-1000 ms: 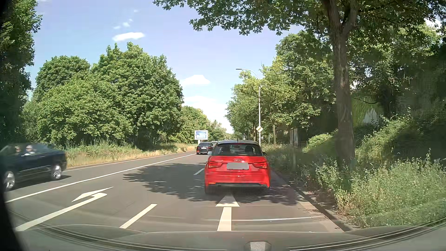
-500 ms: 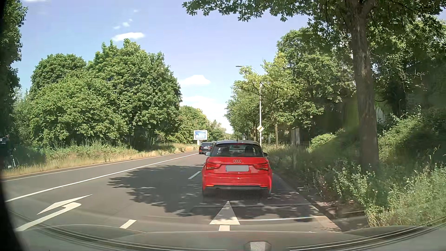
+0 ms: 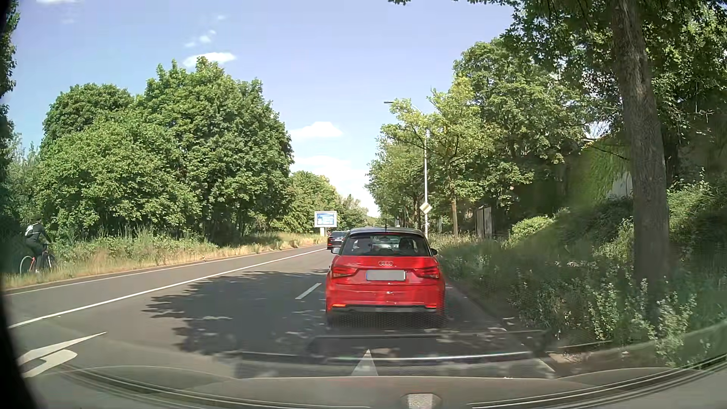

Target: Follow the waypoints while adhering to traffic rules and regulations

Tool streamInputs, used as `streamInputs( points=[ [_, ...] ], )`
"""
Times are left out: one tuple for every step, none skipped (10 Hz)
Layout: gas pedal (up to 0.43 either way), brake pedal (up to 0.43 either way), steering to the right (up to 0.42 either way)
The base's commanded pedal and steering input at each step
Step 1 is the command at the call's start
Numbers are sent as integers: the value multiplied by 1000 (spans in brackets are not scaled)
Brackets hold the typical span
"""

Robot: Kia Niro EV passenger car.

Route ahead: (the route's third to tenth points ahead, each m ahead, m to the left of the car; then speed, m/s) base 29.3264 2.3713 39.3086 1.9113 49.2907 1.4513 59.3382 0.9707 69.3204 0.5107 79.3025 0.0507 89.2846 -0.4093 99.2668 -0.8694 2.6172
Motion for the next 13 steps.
streamInputs(
  points=[
    [0, 43, -3],
    [0, 43, -5],
    [0, 43, -8],
    [0, 43, -8],
    [0, 49, -8],
    [0, 49, -6],
    [0, 43, -4],
    [0, 43, -1],
    [0, 49, 1],
    [0, 43, 2],
    [0, 43, 2],
    [0, 49, 2],
    [0, 43, 3]
  ],
)
